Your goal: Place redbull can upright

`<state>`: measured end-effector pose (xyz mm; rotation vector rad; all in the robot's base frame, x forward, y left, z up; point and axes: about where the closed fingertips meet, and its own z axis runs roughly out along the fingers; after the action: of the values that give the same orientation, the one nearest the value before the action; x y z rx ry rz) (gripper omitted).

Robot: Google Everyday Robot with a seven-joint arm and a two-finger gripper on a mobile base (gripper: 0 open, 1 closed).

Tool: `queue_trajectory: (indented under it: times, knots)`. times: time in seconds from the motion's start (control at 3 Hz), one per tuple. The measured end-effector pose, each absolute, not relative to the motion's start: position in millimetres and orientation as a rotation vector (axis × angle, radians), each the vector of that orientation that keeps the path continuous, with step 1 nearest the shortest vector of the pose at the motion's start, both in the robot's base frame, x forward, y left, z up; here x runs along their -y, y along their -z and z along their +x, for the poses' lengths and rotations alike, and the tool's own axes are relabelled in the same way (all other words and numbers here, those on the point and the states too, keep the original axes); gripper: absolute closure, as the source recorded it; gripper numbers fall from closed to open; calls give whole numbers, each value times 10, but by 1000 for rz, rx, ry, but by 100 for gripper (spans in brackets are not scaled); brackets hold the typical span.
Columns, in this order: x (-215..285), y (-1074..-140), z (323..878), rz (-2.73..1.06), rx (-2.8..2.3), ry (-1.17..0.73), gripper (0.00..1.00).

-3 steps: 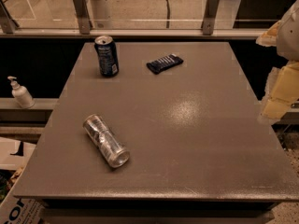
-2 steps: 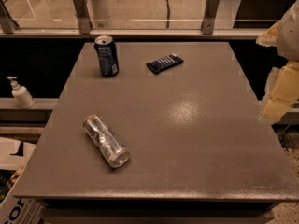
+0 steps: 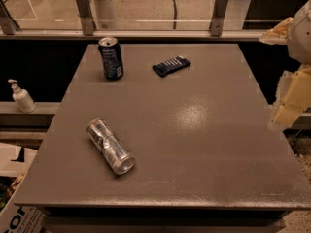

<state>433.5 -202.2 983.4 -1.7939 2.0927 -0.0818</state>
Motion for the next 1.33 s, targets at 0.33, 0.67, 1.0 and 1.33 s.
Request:
queue_trajectory:
  times: [0.33, 0.67, 1.0, 1.33]
  knots:
    - [1704, -9818, 4215, -1913, -1919, 9, 0]
    - [1316, -9760, 4192, -1996, -1820, -23, 0]
    - [845, -9699, 4242, -2023, -1800, 14, 0]
    - [396, -9598, 4326, -2012, -1857, 77, 0]
